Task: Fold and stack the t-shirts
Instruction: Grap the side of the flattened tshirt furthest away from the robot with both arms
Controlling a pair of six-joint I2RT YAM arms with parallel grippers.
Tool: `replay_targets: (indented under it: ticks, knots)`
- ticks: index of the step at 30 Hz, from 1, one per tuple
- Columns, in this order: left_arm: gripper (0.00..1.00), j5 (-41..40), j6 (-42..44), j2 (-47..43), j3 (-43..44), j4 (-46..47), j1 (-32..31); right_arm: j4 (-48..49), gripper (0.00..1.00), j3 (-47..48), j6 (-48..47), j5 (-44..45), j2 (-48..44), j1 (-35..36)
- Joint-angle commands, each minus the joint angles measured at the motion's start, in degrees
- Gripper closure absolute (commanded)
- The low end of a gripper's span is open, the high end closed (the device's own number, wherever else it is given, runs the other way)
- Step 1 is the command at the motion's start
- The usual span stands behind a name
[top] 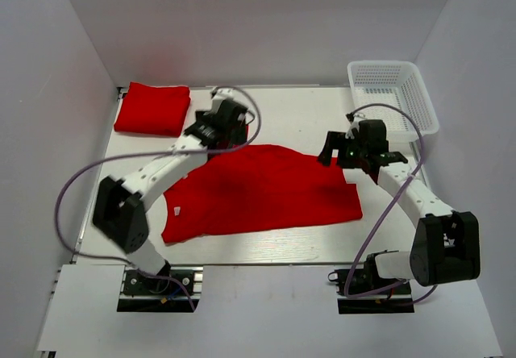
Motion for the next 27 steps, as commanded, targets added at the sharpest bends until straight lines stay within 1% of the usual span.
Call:
replay_targets:
  ticks: [1, 2, 3, 4, 5, 7, 8, 11, 12, 13, 17, 22, 25, 27]
  knots:
    - [0.00, -6.4, 15.3, 13.6, 12.5, 2.4, 0.9, 1.0, 0.10, 4.2, -1.3, 3.0, 1.8, 0.1]
    - [0.00, -4.5, 17.8, 16.6, 18.7, 3.2, 2.2, 0.8, 0.10, 5.5, -1.2, 3.3, 2.0, -0.1]
    - [0.00, -2.1, 19.9, 19.7, 21.9, 3.2, 2.8, 0.8, 0.10, 5.9, -1.6, 3.7, 2.7, 0.0]
    - [0.00, 2.3, 23.6, 25.3, 24.7, 4.3, 3.3, -0.1, 0.10, 6.1, -1.5, 4.1, 3.4, -0.2]
    - [0.00, 4.4, 24.8, 28.4, 31.1, 4.4, 3.9, -0.2, 0.10, 7.1, -1.5, 4.5, 4.2, -0.2]
    - [0.00, 9.2, 27.0, 34.3, 38.2, 2.9, 5.5, -0.9, 0.10, 7.8, -1.3, 5.1, 4.7, -0.2]
    - [0.00, 10.3, 29.0, 40.2, 45.4, 1.8, 5.5, -1.1, 0.10, 7.9, -1.4, 5.7, 5.3, 0.1]
    - [0.00, 14.8, 33.7, 47.1, 55.4, -0.3, 6.7, -2.1, 0.10, 8.6, -1.0, 6.8, 6.2, -0.4]
    - [0.00, 16.6, 34.9, 49.9, 56.5, -0.3, 7.3, -2.3, 0.10, 9.5, -1.0, 7.0, 6.3, -0.4]
    - [0.00, 16.7, 35.6, 50.8, 57.0, -0.3, 7.3, -2.5, 0.10, 9.7, -0.7, 7.4, 6.8, -0.4]
    - [0.00, 17.3, 36.3, 51.6, 54.7, 1.5, 8.3, -3.2, 0.10, 11.0, -0.1, 7.5, 9.0, -0.4]
    - [0.15, 18.8, 35.7, 51.6, 49.5, 2.5, 9.5, -3.9, 0.10, 12.5, 0.1, 7.3, 11.4, -0.4]
    - [0.26, 21.1, 35.7, 52.3, 49.0, 1.6, 10.0, -3.9, 0.10, 12.6, 0.3, 7.4, 12.0, -0.5]
    - [0.26, 23.1, 35.7, 52.8, 48.4, 0.8, 10.5, -3.9, 0.10, 12.8, 0.3, 7.4, 12.3, -0.5]
